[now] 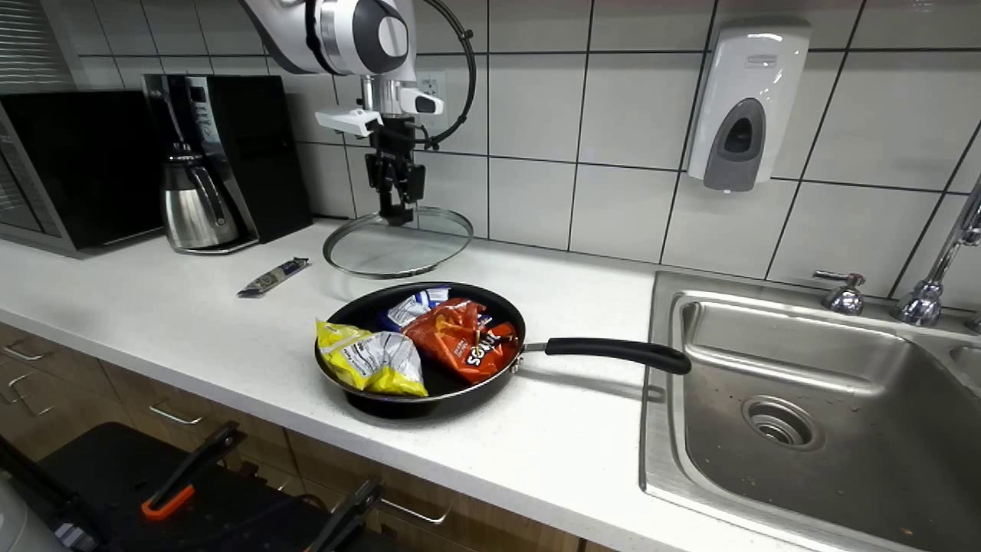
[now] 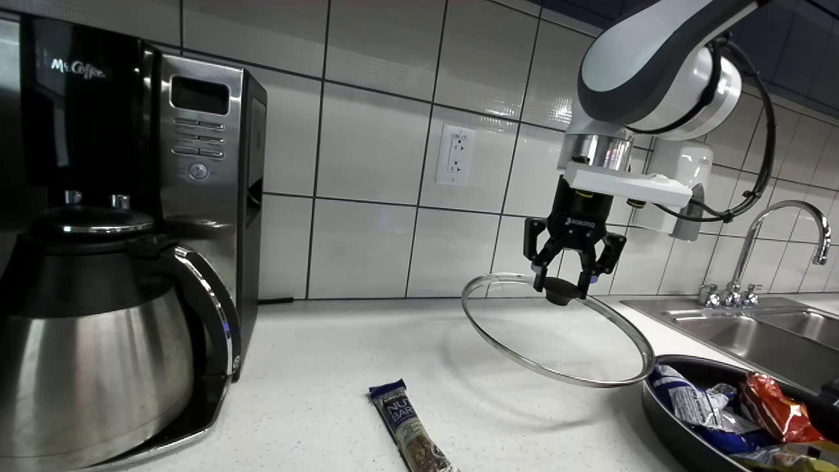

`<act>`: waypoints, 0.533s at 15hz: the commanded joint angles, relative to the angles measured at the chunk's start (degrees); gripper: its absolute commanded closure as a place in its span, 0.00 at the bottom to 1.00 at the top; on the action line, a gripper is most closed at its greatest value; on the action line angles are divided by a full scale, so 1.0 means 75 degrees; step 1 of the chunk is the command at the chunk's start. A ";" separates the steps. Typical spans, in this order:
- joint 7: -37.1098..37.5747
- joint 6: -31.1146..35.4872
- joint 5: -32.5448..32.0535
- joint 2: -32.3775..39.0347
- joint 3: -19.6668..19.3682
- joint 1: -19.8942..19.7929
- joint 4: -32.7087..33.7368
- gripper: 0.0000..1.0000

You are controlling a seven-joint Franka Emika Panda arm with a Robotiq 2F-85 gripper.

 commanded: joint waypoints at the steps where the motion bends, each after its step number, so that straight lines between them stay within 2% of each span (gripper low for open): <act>1: 0.0071 0.0424 -0.0079 -0.0916 0.0042 -0.0264 -0.0921 0.61; 8: 0.0069 0.0899 -0.0104 -0.1799 -0.0090 -0.0675 -0.2040 0.61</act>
